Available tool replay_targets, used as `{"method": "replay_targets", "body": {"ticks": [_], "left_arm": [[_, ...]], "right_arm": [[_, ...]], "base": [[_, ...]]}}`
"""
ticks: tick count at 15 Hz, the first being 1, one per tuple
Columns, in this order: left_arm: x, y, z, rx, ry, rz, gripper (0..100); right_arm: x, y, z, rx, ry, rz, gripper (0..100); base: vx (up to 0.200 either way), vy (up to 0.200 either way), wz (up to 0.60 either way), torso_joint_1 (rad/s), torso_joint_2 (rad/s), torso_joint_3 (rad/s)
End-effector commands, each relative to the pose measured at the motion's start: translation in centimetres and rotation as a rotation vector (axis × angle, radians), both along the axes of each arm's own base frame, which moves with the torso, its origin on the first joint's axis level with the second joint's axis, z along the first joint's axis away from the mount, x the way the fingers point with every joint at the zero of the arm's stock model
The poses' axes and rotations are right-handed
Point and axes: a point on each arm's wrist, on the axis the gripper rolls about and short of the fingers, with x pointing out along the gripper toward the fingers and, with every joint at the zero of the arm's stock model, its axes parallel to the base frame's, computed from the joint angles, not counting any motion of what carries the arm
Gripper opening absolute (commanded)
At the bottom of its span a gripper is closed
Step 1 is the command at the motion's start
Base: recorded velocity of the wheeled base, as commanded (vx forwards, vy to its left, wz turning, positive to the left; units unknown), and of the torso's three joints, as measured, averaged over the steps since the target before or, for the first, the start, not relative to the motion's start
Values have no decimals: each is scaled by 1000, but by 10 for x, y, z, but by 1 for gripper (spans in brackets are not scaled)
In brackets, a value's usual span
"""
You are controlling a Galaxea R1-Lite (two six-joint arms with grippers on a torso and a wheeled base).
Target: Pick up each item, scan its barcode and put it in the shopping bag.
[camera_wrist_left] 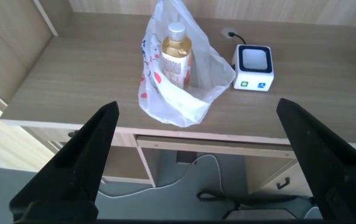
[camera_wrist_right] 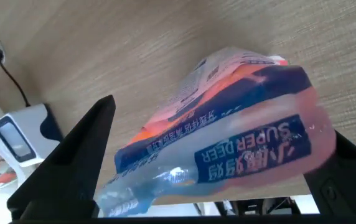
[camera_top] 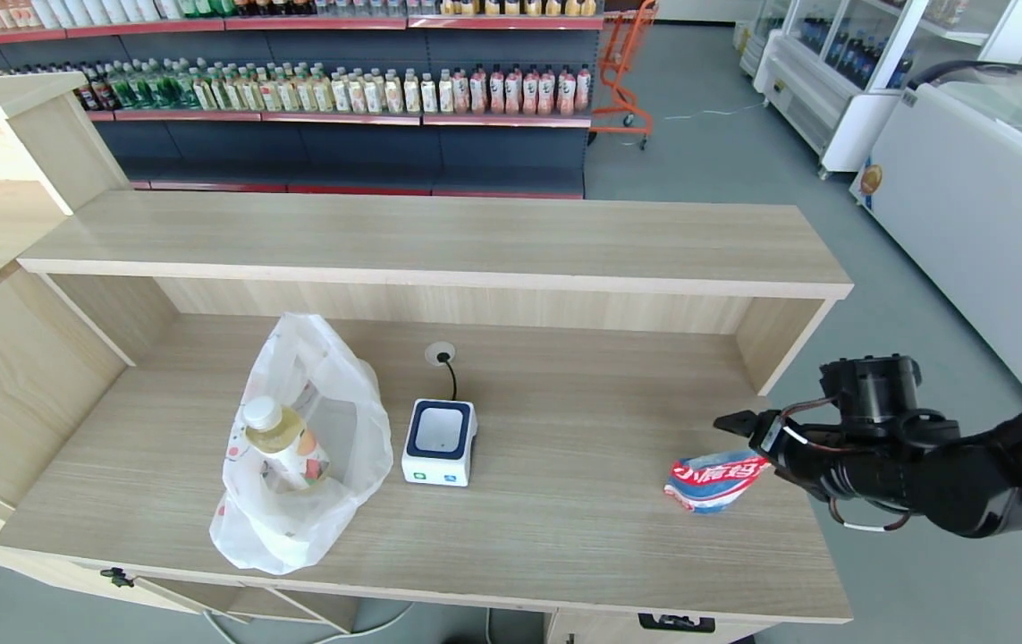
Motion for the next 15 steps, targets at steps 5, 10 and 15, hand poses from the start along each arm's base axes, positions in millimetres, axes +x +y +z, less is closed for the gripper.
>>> {"method": "replay_targets", "body": {"ticks": [5,10,15], "left_arm": [[0,0,0,0,0,0,100],[0,0,0,0,0,0,100],[0,0,0,0,0,0,100]], "right_arm": [[31,26,-60,-79,103,-5,0],[33,27,-48,-216,21,47,0],[-5,5,69,10,-273,407,0]], "base": [[0,0,0,0,0,0],[0,0,0,0,0,0],[0,0,0,0,0,0]]}}
